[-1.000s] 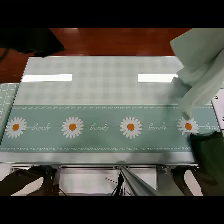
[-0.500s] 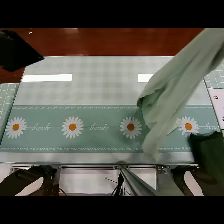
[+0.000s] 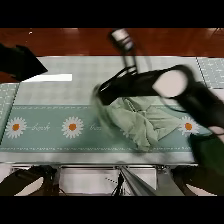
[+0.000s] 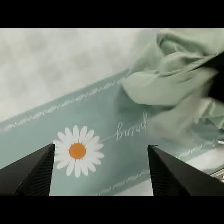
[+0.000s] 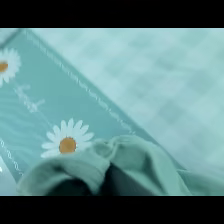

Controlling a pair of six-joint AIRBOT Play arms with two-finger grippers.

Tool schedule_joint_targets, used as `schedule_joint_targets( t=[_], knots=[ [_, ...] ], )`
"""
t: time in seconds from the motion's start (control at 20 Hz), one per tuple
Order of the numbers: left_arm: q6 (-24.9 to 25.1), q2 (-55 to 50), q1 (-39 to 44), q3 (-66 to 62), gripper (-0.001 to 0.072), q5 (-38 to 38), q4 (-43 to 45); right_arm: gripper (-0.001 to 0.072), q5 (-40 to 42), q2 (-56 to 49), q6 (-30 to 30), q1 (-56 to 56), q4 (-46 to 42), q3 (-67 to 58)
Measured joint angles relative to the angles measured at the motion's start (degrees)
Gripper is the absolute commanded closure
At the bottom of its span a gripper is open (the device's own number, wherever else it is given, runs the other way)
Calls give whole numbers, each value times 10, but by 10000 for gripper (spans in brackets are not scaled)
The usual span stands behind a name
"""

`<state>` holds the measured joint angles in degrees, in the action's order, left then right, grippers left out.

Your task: Fold the shirts.

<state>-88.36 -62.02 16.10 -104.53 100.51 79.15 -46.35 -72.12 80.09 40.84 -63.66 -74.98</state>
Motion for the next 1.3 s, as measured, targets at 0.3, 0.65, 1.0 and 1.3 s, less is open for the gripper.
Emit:
schedule_joint_targets(
  t=[0.3,0.65,1.0,1.3],
  knots=[
    [3,2,0,133,19,-12,20,227,-29,-18,18,-30,-121,0],
    [10,31,-8,430,21,-117,16,229,-218,97,5,-346,-315,5],
    [78,47,-134,590,27,-229,-24,229,-231,124,-54,-660,-72,76],
    [222,9,-331,644,29,-273,-191,229,-231,126,-94,-684,-14,168]
  ],
)
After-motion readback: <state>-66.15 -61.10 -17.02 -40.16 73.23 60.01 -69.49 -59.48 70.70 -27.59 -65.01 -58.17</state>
